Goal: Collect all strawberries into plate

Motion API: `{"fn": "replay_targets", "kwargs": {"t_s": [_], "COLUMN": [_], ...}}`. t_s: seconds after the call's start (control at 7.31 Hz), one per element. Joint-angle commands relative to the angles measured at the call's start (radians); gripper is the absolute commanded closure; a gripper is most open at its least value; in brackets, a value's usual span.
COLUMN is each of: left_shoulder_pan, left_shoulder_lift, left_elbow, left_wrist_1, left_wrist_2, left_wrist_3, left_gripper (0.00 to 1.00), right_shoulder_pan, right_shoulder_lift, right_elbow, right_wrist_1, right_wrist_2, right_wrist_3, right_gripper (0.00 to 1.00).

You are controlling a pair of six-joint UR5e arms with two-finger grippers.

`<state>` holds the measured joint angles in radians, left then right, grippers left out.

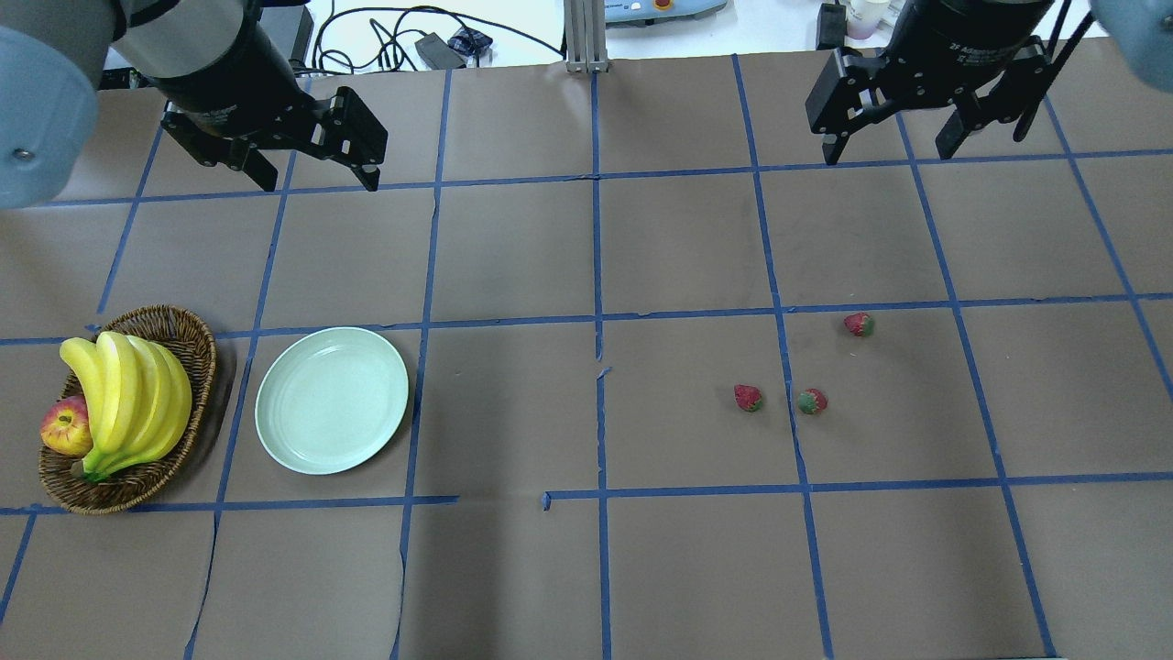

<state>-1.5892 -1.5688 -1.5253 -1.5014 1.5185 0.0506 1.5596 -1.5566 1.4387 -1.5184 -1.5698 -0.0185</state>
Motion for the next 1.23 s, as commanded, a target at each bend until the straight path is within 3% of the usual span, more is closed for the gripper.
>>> {"fn": "replay_targets", "kwargs": {"t_s": [0.0,1.09], "left_shoulder_pan": [0.000,0.000], "left_shoulder_lift": [-0.002,-0.020], "left_elbow": [0.037,0.022], "left_wrist_1": [-0.005,-0.019], "left_wrist_2": [-0.009,0.029], "left_wrist_3": [0.000,0.014], "left_gripper": [0.00,0.00], "right_shoulder_pan": [-0.001,-0.001], "right_shoulder_lift": [-0.002,-0.002], "right_elbow": [-0.017,-0.006], "right_wrist_1": [0.001,0.006], "right_wrist_2": [-0.003,-0.003], "right_wrist_3": [-0.001,0.002], "right_gripper": [0.00,0.00]}}
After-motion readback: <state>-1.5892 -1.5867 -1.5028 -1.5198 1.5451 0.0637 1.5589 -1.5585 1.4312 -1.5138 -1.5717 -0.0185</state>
